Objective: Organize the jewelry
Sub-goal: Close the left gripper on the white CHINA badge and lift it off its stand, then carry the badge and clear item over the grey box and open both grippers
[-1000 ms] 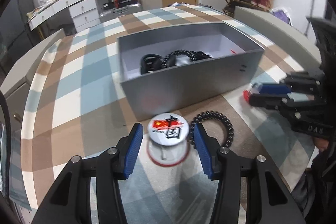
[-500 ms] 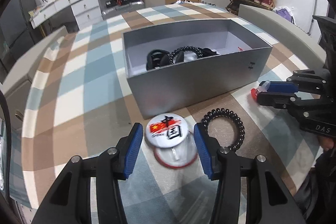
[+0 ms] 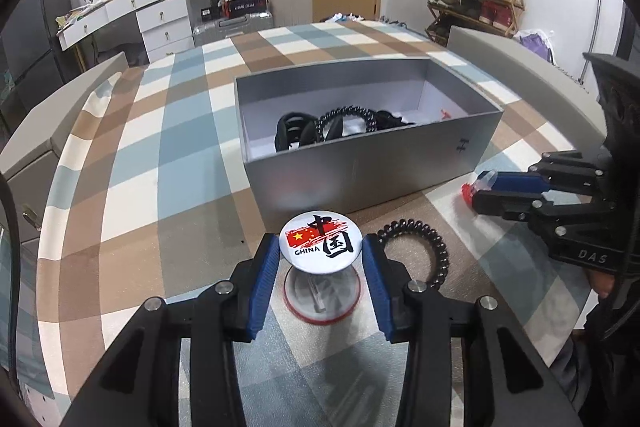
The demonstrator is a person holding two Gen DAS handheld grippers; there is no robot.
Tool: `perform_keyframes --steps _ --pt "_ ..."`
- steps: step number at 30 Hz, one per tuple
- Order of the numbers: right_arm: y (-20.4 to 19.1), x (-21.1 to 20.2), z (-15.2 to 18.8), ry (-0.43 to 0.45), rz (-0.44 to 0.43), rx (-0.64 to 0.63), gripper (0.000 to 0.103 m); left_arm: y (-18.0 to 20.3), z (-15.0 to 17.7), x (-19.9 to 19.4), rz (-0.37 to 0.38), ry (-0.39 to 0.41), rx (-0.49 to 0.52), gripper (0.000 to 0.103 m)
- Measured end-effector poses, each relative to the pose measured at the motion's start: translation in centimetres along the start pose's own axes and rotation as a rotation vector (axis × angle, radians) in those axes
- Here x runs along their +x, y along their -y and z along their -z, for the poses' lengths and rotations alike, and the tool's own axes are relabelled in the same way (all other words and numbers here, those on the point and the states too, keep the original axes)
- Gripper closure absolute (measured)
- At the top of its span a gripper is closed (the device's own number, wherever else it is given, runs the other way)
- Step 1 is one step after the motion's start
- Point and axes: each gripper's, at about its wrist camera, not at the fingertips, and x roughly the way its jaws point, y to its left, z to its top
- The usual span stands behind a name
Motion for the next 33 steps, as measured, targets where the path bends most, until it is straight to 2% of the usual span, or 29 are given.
perform_keyframes --steps 10,21,26,33 --pt "-0.5 -0.7 -0.2 0.019 -0.002 -0.013 0.085 0.2 -0.8 -1.2 0.006 0.069 -0.012 0.066" --pt "-0.7 -2.8 -1.9 0.113 -0.001 -0.005 0.085 0.1 -2.6 -2.2 0.007 0.155 -0.047 0.066" --pt "-0.6 -3.4 -3.2 0.162 -0.015 0.009 0.085 0.0 -3.4 -1.8 0.001 0.173 -0.057 0.066" --pt "-0.1 -2.5 -4.2 0.171 -0.022 0.039 0.085 -0.1 -4.1 -1.4 -0.008 0.19 -0.069 0.067"
